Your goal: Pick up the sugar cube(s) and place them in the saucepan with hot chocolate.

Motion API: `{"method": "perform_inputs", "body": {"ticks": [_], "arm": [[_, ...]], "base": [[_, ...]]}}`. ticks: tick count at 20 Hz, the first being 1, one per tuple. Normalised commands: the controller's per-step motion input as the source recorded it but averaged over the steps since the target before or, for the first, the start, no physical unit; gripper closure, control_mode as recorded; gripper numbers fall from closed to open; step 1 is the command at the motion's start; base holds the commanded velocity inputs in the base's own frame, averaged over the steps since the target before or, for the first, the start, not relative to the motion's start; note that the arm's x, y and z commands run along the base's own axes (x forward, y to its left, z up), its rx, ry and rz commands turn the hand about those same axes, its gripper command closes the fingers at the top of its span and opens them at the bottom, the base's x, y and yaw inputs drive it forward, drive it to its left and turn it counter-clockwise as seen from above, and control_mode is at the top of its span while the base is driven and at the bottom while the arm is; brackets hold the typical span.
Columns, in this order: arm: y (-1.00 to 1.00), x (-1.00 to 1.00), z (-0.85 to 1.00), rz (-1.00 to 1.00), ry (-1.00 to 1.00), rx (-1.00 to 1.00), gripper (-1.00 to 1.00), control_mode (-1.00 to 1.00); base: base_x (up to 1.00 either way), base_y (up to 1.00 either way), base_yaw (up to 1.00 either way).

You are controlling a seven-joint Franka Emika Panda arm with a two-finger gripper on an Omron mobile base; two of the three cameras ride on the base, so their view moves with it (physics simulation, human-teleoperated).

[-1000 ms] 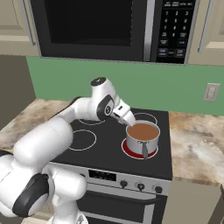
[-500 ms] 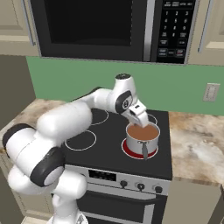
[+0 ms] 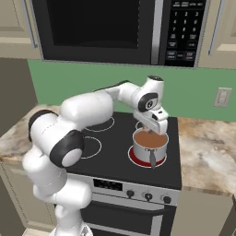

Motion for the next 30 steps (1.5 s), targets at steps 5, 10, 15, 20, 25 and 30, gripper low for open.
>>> {"method": "perform_inputs", "body": {"ticks": [5, 10, 15, 20, 25, 30], "arm": [[-0.31, 0.31, -0.49, 0.00, 0.05, 0.04, 1.00, -1.00], [-0.03, 0.24, -0.41, 0.00, 0.01, 0.00, 1.00, -1.00], [0.00, 0.23, -0.30, 0.00, -0.02, 0.00, 1.00, -1.00], [0.00, 0.10, -0.28, 0.00, -0.03, -0.05, 1.00, -1.00], [0.02, 0.01, -0.18, 0.00, -0.05, -0.10, 1.00, -1.00], [0.06, 0.09, -0.16, 0.00, -0.02, -0.06, 1.00, -1.00]], "base": [[0.00, 0.00, 0.00], [0.00, 0.00, 0.00], [0.00, 0.00, 0.00], [0.00, 0.00, 0.00], [0.00, 0.00, 0.00], [0.00, 0.00, 0.00]]}}
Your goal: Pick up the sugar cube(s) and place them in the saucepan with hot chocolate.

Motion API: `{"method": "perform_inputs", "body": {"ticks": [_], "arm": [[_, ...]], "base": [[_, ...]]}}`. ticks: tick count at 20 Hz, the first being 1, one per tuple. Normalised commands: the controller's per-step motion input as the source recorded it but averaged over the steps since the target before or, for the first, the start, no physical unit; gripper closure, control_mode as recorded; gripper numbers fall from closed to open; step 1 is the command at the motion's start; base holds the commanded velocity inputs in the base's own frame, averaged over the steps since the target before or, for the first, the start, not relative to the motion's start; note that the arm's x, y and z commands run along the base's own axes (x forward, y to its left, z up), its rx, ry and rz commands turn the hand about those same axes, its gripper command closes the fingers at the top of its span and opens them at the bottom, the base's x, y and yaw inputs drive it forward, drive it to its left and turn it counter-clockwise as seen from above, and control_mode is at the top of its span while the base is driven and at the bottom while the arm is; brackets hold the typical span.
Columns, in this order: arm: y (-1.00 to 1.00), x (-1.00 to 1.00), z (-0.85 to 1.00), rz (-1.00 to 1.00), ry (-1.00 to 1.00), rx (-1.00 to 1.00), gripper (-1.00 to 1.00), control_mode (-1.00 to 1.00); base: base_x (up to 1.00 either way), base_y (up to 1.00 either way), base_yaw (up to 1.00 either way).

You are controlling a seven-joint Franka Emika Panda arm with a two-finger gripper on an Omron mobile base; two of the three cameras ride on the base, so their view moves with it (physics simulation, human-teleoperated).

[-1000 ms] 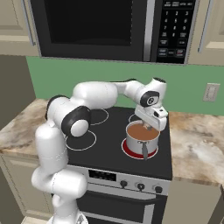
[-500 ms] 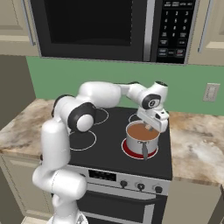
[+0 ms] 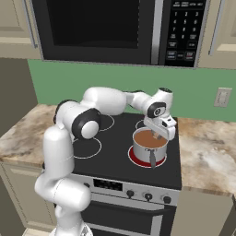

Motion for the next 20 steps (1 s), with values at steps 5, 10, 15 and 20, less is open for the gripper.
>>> {"method": "perform_inputs", "body": {"ticks": [5, 10, 15, 20], "arm": [[0.08, 0.03, -0.11, 0.00, -0.02, 0.00, 1.00, -1.00], [0.05, 0.02, 0.00, 0.00, 0.00, 0.00, -1.00, -1.00], [0.01, 0.00, 0.00, 0.00, -0.01, 0.00, -1.00, -1.00], [0.21, -0.04, 0.00, 0.00, -0.02, 0.00, -1.00, -1.00]], "base": [[0.00, 0.00, 0.00], [0.00, 0.00, 0.00], [0.00, 0.00, 0.00], [0.00, 0.00, 0.00]]}}
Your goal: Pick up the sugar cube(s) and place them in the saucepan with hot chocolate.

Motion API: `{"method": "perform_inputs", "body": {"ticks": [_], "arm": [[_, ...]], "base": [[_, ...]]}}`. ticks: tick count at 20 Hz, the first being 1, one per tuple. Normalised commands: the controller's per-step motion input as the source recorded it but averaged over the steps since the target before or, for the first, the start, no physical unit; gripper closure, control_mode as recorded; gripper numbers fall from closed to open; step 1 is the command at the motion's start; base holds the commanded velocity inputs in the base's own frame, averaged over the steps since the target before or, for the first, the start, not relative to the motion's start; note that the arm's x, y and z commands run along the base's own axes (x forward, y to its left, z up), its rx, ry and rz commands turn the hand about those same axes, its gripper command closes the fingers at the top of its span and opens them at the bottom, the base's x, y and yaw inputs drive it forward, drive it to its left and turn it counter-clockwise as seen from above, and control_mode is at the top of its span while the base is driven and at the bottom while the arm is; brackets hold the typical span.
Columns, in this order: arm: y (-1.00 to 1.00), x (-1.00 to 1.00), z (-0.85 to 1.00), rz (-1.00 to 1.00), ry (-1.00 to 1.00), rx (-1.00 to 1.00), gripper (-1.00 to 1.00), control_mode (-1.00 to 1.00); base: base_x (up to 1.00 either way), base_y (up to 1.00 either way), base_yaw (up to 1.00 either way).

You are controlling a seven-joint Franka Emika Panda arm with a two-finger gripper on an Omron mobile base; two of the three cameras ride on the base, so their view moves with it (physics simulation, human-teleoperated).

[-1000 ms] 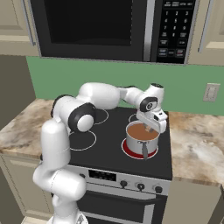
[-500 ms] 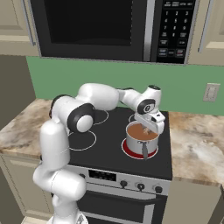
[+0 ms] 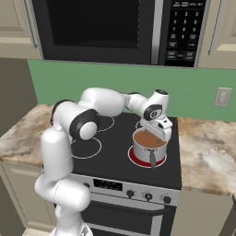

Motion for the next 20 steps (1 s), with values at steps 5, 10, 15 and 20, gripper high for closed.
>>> {"method": "perform_inputs", "body": {"ticks": [5, 10, 15, 20], "arm": [[0.73, -0.37, 0.31, 0.01, -0.10, 0.00, -1.00, -1.00], [0.89, -0.60, 0.33, 0.07, -0.21, -0.01, -1.00, -1.00], [1.00, -0.62, 0.17, 0.13, -0.14, -0.10, -1.00, -1.00], [1.00, -0.66, 0.42, 0.18, -0.06, -0.19, -1.00, -1.00]], "base": [[0.00, 0.00, 0.00], [0.00, 0.00, 0.00], [0.00, 0.00, 0.00], [0.00, 0.00, 0.00]]}}
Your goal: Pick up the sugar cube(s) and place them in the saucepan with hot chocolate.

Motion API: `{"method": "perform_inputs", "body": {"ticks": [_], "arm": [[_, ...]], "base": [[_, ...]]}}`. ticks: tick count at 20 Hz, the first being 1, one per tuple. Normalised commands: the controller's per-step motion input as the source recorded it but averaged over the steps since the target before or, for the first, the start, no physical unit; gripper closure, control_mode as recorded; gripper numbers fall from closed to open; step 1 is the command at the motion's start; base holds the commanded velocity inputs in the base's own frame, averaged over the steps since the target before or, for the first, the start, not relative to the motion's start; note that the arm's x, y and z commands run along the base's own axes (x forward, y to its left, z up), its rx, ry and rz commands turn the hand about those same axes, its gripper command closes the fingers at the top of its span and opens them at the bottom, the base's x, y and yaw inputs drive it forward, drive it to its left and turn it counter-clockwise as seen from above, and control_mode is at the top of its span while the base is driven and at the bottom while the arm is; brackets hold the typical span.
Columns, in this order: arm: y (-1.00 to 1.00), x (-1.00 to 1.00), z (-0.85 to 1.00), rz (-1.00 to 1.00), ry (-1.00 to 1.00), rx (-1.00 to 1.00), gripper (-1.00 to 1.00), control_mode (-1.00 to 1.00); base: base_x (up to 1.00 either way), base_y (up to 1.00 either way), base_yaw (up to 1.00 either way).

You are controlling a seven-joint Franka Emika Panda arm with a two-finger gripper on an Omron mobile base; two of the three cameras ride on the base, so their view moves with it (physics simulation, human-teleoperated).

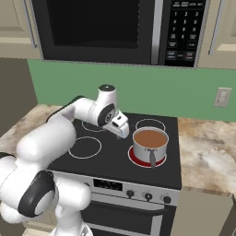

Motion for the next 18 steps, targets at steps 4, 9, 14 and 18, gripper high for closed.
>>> {"method": "perform_inputs", "body": {"ticks": [4, 9, 14, 18], "arm": [[1.00, -0.62, 0.51, 0.23, 0.00, -0.17, -1.00, -1.00], [0.73, -0.94, 0.38, 0.26, -0.02, -0.11, -1.00, -1.00], [0.30, -1.00, 0.46, 0.23, -0.07, -0.01, -1.00, -1.00], [0.20, -0.89, 0.18, 0.20, -0.05, 0.00, -1.00, -1.00]], "base": [[0.00, 0.00, 0.00], [0.00, 0.00, 0.00], [0.00, 0.00, 0.00], [0.00, 0.00, 0.00]]}}
